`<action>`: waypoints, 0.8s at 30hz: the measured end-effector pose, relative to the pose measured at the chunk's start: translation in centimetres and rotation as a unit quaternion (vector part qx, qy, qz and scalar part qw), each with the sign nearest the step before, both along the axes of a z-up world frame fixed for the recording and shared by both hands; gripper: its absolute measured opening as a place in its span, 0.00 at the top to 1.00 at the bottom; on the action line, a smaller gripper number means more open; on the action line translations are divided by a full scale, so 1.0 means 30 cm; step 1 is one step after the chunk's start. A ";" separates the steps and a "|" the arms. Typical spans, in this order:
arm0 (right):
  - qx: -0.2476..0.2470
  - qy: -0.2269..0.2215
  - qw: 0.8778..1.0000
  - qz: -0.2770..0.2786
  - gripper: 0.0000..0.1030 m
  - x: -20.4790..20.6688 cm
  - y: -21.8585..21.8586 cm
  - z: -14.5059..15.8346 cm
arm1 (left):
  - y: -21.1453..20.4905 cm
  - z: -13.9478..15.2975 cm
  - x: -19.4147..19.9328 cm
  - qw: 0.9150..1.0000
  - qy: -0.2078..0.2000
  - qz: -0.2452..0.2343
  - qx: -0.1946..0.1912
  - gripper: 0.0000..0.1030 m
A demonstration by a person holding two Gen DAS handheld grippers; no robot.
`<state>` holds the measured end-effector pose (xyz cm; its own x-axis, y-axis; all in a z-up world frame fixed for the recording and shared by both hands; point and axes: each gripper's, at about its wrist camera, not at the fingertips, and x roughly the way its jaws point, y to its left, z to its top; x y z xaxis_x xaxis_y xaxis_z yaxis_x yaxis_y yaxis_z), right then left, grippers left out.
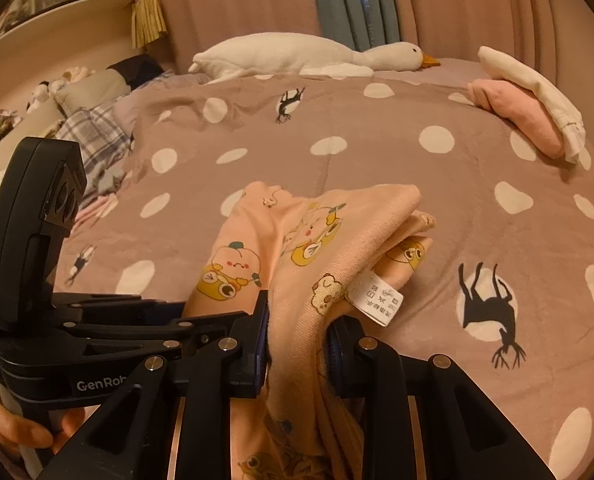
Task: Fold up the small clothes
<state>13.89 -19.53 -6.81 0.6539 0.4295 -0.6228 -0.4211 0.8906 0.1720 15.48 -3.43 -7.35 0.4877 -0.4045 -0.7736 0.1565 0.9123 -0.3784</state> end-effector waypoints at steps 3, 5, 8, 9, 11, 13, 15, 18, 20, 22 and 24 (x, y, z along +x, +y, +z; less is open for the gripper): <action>0.001 -0.003 1.000 0.005 0.75 -0.005 0.009 0.009 | 0.014 0.014 -0.008 1.000 -0.004 0.005 -0.002 0.74; 0.002 -0.005 1.000 0.008 0.75 -0.006 0.016 0.015 | 0.022 0.023 -0.013 1.000 -0.007 0.007 0.000 0.74; 0.005 -0.007 1.000 0.014 0.75 -0.006 0.027 0.025 | 0.038 0.035 -0.028 1.000 -0.011 0.012 0.004 0.74; 0.005 -0.008 1.000 0.016 0.75 -0.006 0.034 0.029 | 0.045 0.039 -0.035 1.000 -0.012 0.014 0.004 0.74; 0.007 -0.009 1.000 0.020 0.75 -0.006 0.045 0.034 | 0.060 0.044 -0.040 1.000 -0.012 0.019 0.004 0.74; 0.008 -0.008 1.000 0.024 0.75 -0.007 0.059 0.037 | 0.075 0.047 -0.044 1.000 -0.010 0.023 0.003 0.74; 0.009 -0.007 1.000 0.028 0.75 -0.007 0.073 0.038 | 0.092 0.051 -0.051 1.000 -0.011 0.028 0.003 0.74; 0.010 -0.007 0.999 0.034 0.75 -0.007 0.096 0.042 | 0.115 0.056 -0.057 0.999 -0.011 0.034 0.005 0.74; 0.009 -0.007 0.999 0.038 0.75 -0.006 0.114 0.044 | 0.129 0.057 -0.060 0.999 -0.011 0.037 0.006 0.74; 0.009 -0.007 0.999 0.043 0.75 -0.003 0.127 0.045 | 0.143 0.057 -0.059 0.999 -0.011 0.041 0.006 0.74; 0.008 -0.006 0.999 0.046 0.75 0.000 0.140 0.045 | 0.155 0.057 -0.062 0.999 -0.010 0.045 0.005 0.74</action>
